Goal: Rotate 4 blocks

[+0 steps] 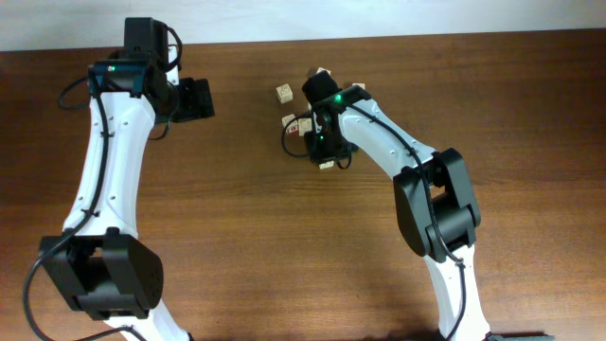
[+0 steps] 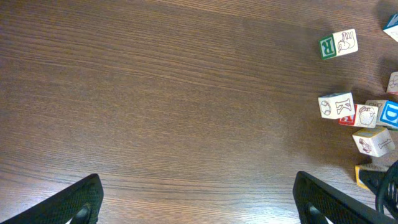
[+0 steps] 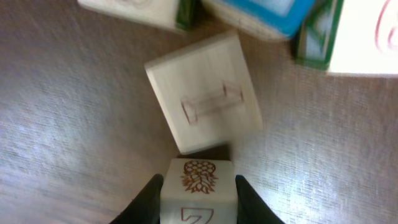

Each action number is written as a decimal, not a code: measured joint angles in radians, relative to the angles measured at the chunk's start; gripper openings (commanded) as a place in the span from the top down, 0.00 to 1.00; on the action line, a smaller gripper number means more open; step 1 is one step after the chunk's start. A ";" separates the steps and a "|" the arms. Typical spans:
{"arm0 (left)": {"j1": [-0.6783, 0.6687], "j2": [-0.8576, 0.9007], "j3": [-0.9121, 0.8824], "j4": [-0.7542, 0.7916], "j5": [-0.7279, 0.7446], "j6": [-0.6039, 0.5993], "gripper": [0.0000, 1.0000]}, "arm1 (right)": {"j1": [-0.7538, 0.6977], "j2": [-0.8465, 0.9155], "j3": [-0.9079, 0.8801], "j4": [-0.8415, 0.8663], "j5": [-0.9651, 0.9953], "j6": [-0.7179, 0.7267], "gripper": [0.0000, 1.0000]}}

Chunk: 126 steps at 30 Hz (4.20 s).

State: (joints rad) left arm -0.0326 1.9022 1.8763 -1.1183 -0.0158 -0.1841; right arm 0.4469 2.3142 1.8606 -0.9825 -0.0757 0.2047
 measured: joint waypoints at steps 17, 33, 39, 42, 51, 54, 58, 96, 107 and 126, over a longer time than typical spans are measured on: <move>0.000 0.000 0.000 0.000 0.000 0.000 0.04 | 0.000 -0.004 -0.002 -0.296 -0.020 0.242 0.59; 0.000 0.000 0.000 -0.003 0.000 0.000 0.04 | -0.153 -0.004 0.465 -0.348 -0.022 0.018 0.53; 0.000 0.000 0.000 -0.003 0.000 0.000 0.04 | -0.174 0.037 0.466 -0.204 -0.006 -0.079 0.49; 0.000 0.000 0.000 -0.003 0.008 0.000 0.04 | -0.171 0.106 0.466 -0.168 -0.006 -0.115 0.49; 0.000 0.000 0.000 -0.003 0.012 0.000 0.04 | -0.171 0.177 0.453 -0.130 -0.036 -0.166 0.49; 0.000 0.000 0.000 -0.003 0.012 0.000 0.05 | -0.171 0.177 0.442 -0.124 -0.044 -0.176 0.47; 0.000 0.000 0.000 -0.003 0.012 0.000 0.05 | -0.169 0.177 0.430 -0.092 -0.046 -0.182 0.43; 0.000 0.000 0.000 -0.003 0.012 0.000 0.04 | -0.149 0.178 0.460 -0.351 -0.045 -0.096 0.73; 0.000 0.000 0.000 -0.003 0.012 0.000 0.04 | -0.148 0.178 0.465 -0.691 -0.045 -0.074 0.72; 0.000 0.000 0.000 -0.023 0.012 0.000 0.03 | -0.087 0.178 0.366 -0.663 -0.049 -0.073 0.71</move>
State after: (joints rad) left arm -0.0326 1.9022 1.8763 -1.1416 -0.0036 -0.1841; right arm 0.3599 2.4924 2.2265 -1.6459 -0.1246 0.1318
